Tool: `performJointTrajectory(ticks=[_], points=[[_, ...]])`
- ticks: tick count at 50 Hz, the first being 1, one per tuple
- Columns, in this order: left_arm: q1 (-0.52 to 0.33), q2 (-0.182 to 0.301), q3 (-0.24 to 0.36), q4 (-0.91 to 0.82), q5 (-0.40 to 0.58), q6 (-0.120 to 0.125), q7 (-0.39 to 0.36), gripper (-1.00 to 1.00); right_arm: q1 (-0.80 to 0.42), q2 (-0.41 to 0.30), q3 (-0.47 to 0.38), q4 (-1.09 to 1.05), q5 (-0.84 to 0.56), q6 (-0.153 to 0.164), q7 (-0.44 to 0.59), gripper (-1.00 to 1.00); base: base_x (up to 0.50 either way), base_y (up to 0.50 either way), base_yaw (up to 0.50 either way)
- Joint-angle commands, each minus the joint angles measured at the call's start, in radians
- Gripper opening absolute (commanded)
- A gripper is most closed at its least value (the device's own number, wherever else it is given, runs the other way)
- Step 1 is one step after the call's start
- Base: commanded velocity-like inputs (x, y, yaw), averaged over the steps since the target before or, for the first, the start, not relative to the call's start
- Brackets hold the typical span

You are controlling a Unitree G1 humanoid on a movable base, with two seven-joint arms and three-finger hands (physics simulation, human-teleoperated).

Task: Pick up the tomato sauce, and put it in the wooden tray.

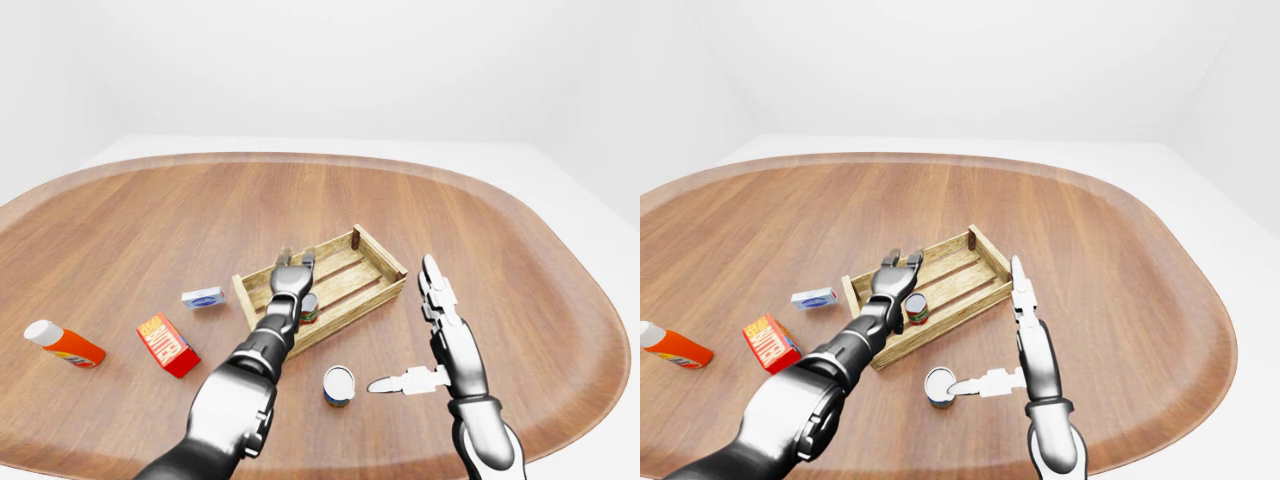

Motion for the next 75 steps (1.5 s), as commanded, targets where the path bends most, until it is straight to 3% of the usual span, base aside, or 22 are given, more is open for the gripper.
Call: performJointTrajectory(ticks=[1, 7, 12, 18, 21, 27, 38, 43, 44, 46, 48, 49, 53, 55, 58, 61, 66, 75], points=[[0.006, -0.002, -0.005, 0.000, 0.012, 0.000, 0.006, 1.00, -0.001, 0.001, -0.002, 0.000, -0.001, 0.000, 0.001, 1.00, 0.20, -0.03, 0.00], [0.012, -0.003, -0.029, -0.010, 0.028, 0.000, 0.004, 1.00, 0.001, 0.001, -0.006, -0.002, 0.003, 0.000, 0.004, 1.00, 0.20, -0.03, 0.00], [-0.004, 0.012, -0.050, -0.049, 0.022, 0.000, 0.074, 1.00, 0.002, 0.003, -0.001, 0.000, -0.004, 0.000, 0.001, 1.00, 0.20, -0.03, 0.00], [0.043, 0.033, -0.086, -0.207, 0.017, 0.000, 0.057, 1.00, 0.000, 0.001, 0.005, 0.003, -0.007, 0.000, -0.004, 1.00, 0.20, -0.03, 0.00], [0.152, 0.043, -0.116, -0.418, 0.068, 0.000, -0.026, 1.00, 0.004, -0.001, 0.007, -0.001, -0.008, 0.000, -0.006, 1.00, 0.19, -0.03, 0.00], [0.333, 0.055, -0.115, -0.761, 0.164, 0.000, -0.178, 1.00, 0.001, -0.001, 0.004, 0.001, -0.004, 0.000, -0.005, 1.00, 0.20, -0.02, 0.00], [0.508, 0.060, -0.100, -1.083, 0.271, 0.000, -0.295, 1.00, 0.003, -0.002, 0.005, 0.002, -0.007, 0.000, -0.005, 1.00, 0.19, -0.02, 0.00], [0.656, 0.083, -0.085, -1.392, 0.270, 0.000, -0.352, 1.00, 0.001, -0.001, 0.002, 0.002, -0.004, 0.000, -0.003, 1.00, 0.19, -0.02, 0.00], [0.682, 0.087, -0.081, -1.443, 0.264, -0.003, -0.360, 1.00, 0.003, -0.001, 0.002, 0.001, -0.004, 0.000, -0.002, 1.00, 0.19, -0.02, 0.00], [0.737, 0.098, -0.070, -1.541, 0.241, -0.035, -0.378, 1.00, 0.004, -0.001, 0.002, -0.001, -0.004, 0.000, -0.002, 1.00, 0.20, -0.03, 0.00], [0.830, 0.122, -0.037, -1.718, 0.168, -0.093, -0.400, 1.00, 0.000, 0.000, 0.004, 0.003, -0.008, 0.000, -0.004, 1.00, 0.19, -0.03, 0.00], [0.833, 0.119, -0.033, -1.722, 0.167, -0.098, -0.401, 1.00, 0.000, 0.000, 0.005, 0.003, -0.008, 0.000, -0.004, 1.00, 0.19, -0.03, 0.00], [0.921, 0.134, 0.039, -1.903, 0.057, -0.160, -0.417, 1.00, -0.003, 0.000, 0.009, 0.006, -0.013, 0.000, -0.007, 1.00, 0.19, -0.02, 0.00], [0.934, 0.129, 0.056, -1.923, 0.042, -0.175, -0.417, 1.00, -0.003, -0.001, 0.010, 0.005, -0.013, 0.000, -0.008, 1.00, 0.19, -0.03, 0.00], [1.027, 0.138, 0.090, -1.966, -0.038, -0.175, -0.368, 1.00, -0.004, -0.002, 0.009, 0.004, -0.011, 0.000, -0.008, 1.00, 0.19, -0.03, 0.00], [1.074, 0.132, 0.118, -1.964, -0.044, -0.175, -0.329, 1.00, -0.002, -0.002, 0.012, 0.003, -0.014, 0.000, -0.010, 1.00, 0.20, -0.02, 0.00], [1.179, 0.134, 0.170, -2.023, -0.145, -0.175, -0.331, 1.00, -0.004, -0.003, 0.013, 0.003, -0.013, 0.000, -0.011, 1.00, 0.19, -0.02, 0.00], [1.322, 0.065, 0.271, -2.037, -0.170, -0.175, -0.238, 1.00, 0.002, -0.005, 0.016, -0.001, -0.016, 0.000, -0.013, 1.00, 0.19, -0.02, 0.00]])
